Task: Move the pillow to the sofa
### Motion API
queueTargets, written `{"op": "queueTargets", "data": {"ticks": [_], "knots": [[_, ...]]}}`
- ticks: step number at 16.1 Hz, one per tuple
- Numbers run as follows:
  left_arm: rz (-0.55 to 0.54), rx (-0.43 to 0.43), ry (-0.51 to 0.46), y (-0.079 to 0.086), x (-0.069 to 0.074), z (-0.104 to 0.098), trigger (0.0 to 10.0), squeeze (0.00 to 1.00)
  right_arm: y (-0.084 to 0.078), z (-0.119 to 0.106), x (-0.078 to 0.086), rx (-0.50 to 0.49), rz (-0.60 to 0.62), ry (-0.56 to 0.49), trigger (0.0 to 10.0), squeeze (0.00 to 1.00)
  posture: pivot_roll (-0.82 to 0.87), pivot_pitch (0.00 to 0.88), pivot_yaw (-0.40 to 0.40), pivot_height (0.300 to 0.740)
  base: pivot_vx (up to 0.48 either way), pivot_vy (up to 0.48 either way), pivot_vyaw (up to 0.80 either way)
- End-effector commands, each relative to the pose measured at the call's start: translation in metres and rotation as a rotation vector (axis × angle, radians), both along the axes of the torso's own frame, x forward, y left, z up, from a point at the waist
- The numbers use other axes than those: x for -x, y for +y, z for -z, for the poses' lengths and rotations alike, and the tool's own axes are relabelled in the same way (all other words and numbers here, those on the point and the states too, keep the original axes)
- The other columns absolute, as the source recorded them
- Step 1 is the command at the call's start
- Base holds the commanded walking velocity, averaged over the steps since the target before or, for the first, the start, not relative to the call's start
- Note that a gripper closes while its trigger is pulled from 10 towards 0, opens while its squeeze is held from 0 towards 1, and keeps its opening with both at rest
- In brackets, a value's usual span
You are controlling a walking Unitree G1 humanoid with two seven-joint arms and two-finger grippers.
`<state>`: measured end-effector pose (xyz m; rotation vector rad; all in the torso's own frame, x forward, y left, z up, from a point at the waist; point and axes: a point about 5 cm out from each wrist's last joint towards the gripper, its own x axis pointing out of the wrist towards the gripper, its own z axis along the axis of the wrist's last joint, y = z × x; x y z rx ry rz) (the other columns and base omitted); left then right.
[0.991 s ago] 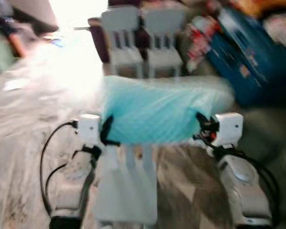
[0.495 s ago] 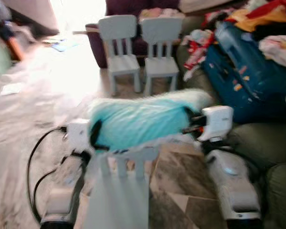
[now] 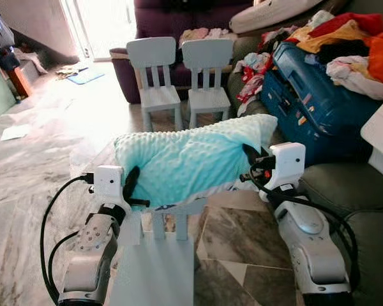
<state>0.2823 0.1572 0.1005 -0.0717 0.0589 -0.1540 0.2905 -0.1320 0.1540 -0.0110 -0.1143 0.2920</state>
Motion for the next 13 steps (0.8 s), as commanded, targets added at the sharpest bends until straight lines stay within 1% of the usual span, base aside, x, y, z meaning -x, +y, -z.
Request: {"op": "queueTargets", "data": {"ticks": [1,2,10,13], "knots": [[-0.002,0.011,-0.032,0.0007,-0.0022,-0.0099,10.0,0.00,0.0020,-0.0041,0.0003,-0.012,-0.007,-0.011,10.0,0.00,-0.17,0.000,0.018,0.740,0.000,0.000,0.00],[-0.005,0.028,-0.029,-0.0002,-0.0025,-0.0101,10.0,0.00,0.0012,-0.0043,0.0002,-0.011,-0.006,-0.009,10.0,0.00,-0.18,0.000,0.016,0.740,0.000,0.000,0.00],[-0.012,0.074,-0.014,-0.0019,-0.0018,-0.0085,10.0,0.00,-0.0027,-0.0038,-0.0006,-0.004,-0.009,0.006,10.0,0.00,-0.18,0.000,0.004,0.740,0.000,0.000,0.00],[-0.007,0.067,-0.013,-0.0031,-0.0009,-0.0074,10.0,0.00,-0.0034,-0.0042,-0.0007,0.000,-0.011,0.008,10.0,0.00,-0.18,0.000,0.000,0.740,0.000,0.000,0.00]]}}
